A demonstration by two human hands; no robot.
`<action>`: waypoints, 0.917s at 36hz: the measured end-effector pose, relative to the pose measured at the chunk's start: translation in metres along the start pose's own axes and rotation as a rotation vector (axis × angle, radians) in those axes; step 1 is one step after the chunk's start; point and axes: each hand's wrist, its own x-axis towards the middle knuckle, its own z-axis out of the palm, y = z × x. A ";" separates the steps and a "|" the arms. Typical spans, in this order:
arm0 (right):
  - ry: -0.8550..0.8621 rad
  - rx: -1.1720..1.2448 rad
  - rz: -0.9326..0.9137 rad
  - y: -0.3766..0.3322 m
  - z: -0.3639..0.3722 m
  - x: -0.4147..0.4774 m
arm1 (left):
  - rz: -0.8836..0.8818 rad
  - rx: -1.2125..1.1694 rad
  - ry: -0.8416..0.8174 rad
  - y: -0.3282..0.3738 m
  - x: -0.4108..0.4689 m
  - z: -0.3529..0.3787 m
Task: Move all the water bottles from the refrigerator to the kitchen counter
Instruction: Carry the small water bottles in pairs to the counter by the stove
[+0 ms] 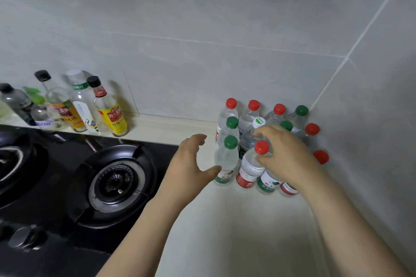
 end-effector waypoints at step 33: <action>-0.136 0.085 -0.868 -0.287 0.001 -0.103 | -0.119 0.421 0.476 -0.025 -0.261 -0.229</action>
